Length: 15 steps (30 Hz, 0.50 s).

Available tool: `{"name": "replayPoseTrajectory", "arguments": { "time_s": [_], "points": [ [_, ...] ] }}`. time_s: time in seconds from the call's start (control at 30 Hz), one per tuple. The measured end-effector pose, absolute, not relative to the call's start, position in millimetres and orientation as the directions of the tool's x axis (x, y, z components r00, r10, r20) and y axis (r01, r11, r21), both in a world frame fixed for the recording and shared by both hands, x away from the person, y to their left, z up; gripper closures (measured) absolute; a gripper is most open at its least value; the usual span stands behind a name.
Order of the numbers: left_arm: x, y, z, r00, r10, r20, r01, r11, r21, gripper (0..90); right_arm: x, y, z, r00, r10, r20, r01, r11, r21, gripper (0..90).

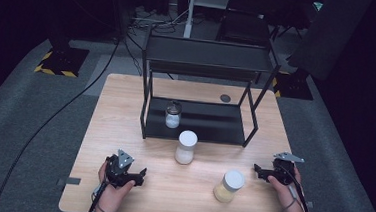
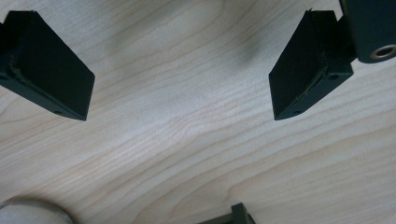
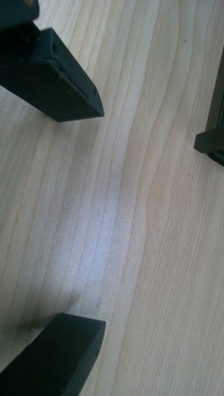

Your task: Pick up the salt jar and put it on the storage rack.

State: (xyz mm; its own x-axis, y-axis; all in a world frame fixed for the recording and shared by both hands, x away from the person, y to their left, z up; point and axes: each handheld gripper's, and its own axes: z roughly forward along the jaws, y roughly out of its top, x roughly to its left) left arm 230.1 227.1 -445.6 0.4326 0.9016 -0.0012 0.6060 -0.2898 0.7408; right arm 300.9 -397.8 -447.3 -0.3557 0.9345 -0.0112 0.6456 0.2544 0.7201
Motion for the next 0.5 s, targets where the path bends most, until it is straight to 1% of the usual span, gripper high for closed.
{"name": "replayPoseTrajectory", "arguments": {
  "time_s": [0.17,0.33,0.5],
  "points": [
    [229.6,227.2,-449.5,0.419,0.908,-0.022,0.631,-0.273,0.726,6.9,300.8,-397.8,-447.3,-0.356,0.935,-0.011,0.646,0.254,0.720,0.5],
    [230.5,223.7,-448.2,0.409,0.912,-0.014,0.653,-0.282,0.703,6.5,300.8,-397.8,-447.4,-0.356,0.935,-0.011,0.645,0.254,0.720,0.5],
    [230.6,223.3,-447.9,0.406,0.914,-0.018,0.657,-0.278,0.700,5.7,300.1,-398.1,-447.4,-0.357,0.934,-0.011,0.645,0.255,0.720,0.5]
  ]
}}
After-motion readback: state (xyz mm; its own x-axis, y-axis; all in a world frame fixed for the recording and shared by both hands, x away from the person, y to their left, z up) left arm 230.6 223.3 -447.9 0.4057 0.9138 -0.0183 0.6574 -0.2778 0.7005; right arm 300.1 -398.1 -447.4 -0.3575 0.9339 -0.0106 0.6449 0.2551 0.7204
